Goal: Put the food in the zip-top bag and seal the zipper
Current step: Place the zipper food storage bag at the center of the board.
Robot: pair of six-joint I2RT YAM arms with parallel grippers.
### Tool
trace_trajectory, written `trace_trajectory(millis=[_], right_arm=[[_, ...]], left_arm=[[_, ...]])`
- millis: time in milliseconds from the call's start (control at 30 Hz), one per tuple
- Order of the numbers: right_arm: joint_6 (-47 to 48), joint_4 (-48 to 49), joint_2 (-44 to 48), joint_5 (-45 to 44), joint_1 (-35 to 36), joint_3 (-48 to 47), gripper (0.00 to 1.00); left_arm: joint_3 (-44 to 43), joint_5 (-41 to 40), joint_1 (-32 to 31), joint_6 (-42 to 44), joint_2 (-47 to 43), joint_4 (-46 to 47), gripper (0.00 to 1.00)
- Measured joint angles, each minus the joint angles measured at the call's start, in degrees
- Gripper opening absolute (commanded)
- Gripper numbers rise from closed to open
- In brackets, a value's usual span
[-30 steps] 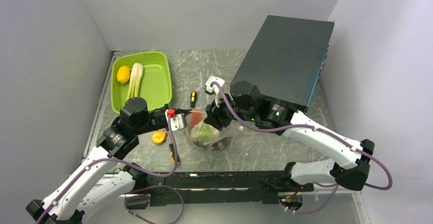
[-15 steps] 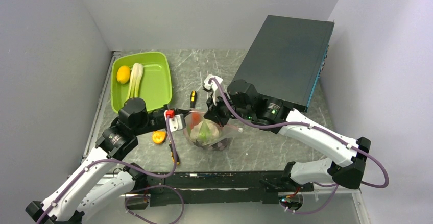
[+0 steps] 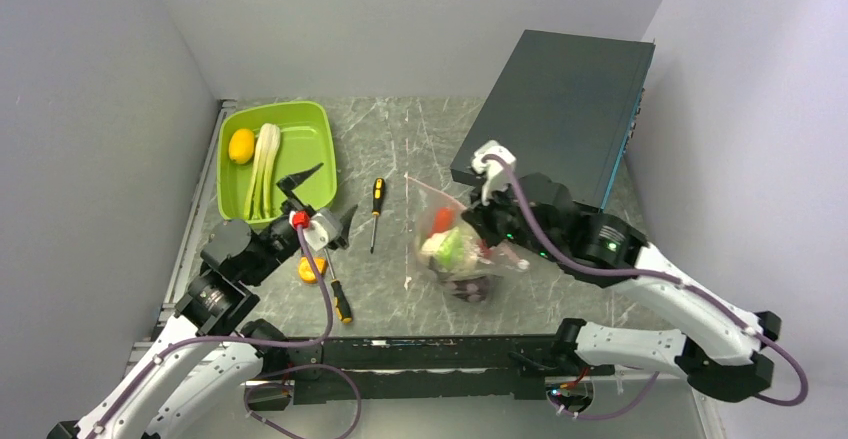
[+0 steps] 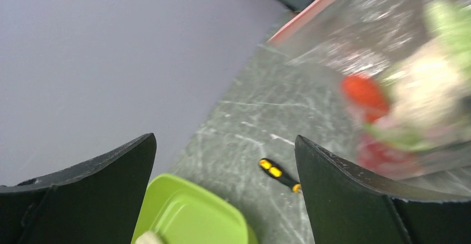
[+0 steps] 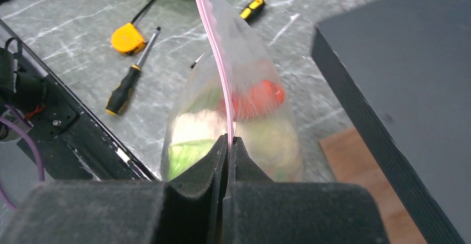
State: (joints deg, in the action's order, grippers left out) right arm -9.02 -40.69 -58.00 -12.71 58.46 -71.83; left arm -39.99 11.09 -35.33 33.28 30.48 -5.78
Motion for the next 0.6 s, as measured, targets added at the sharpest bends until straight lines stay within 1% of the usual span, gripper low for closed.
trace_trajectory(millis=[133,267,300,400,500,600], right_arm=[[-0.7,-6.1,5.5,-2.8,0.0,-1.4,0.00],[-2.4,-6.1,8.0,-1.9,-0.1,-0.9,0.00],[-3.2,-4.9,8.2,-1.7,-0.1,0.2,0.00],[-7.8,3.9,7.0,-3.0,1.5,7.8,0.00],[-10.9,12.8,0.9,-8.0,5.7,14.3,0.00],[-12.7,20.1,-8.0,-12.3,9.4,16.0,0.00]], left_arm=[[0.4,-9.4,0.0,-0.3,-0.5,3.8,1.00],[0.4,-18.4,0.1,-1.3,0.2,5.7,1.00],[0.4,-20.3,0.2,-1.4,0.5,5.9,1.00],[0.4,-25.3,0.3,-1.7,1.3,6.1,1.00],[0.5,-28.2,0.4,-1.6,1.4,6.8,1.00],[0.6,-30.5,0.4,-1.6,1.2,7.8,1.00]])
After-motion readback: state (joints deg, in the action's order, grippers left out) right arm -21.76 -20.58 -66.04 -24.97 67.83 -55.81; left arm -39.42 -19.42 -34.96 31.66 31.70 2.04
